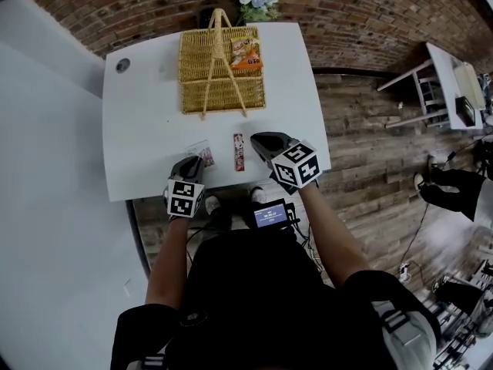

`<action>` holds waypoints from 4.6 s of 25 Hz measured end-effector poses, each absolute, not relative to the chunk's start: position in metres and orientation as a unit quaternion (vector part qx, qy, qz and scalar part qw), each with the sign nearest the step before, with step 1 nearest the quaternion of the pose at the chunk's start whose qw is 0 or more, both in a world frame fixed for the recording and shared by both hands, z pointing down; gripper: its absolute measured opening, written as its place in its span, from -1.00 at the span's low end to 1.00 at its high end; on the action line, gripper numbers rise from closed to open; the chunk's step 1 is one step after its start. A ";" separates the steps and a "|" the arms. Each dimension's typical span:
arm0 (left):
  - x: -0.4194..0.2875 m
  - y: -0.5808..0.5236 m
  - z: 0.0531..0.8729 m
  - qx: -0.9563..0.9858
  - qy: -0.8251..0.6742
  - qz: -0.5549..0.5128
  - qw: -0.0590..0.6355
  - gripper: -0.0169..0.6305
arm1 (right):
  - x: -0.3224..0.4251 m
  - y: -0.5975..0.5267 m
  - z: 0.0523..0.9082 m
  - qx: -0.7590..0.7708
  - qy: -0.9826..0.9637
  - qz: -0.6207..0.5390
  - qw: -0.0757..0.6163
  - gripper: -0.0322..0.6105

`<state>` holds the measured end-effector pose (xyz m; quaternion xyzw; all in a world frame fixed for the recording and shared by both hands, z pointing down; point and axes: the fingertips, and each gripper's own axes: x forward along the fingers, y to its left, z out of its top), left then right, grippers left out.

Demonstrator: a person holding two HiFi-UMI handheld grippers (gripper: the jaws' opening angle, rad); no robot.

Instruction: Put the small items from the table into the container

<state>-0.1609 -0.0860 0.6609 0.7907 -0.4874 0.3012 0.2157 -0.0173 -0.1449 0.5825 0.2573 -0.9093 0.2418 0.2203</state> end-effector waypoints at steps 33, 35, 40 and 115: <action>-0.128 -0.082 0.676 0.804 -0.437 0.356 0.190 -0.65 | 0.004 -0.145 0.579 0.267 -0.908 0.243 0.213 -0.86; -0.128 -0.084 0.675 0.806 -0.437 0.350 0.194 -0.68 | 0.004 -0.145 0.578 0.268 -0.908 0.242 0.213 -0.86; -0.134 -0.085 0.677 0.800 -0.443 0.345 0.211 -0.81 | 0.005 -0.144 0.575 0.269 -0.908 0.241 0.213 -0.86; -0.163 -0.238 0.565 0.828 -0.473 0.292 0.073 -0.87 | -0.017 -0.225 0.529 0.287 -0.920 0.202 0.175 -0.86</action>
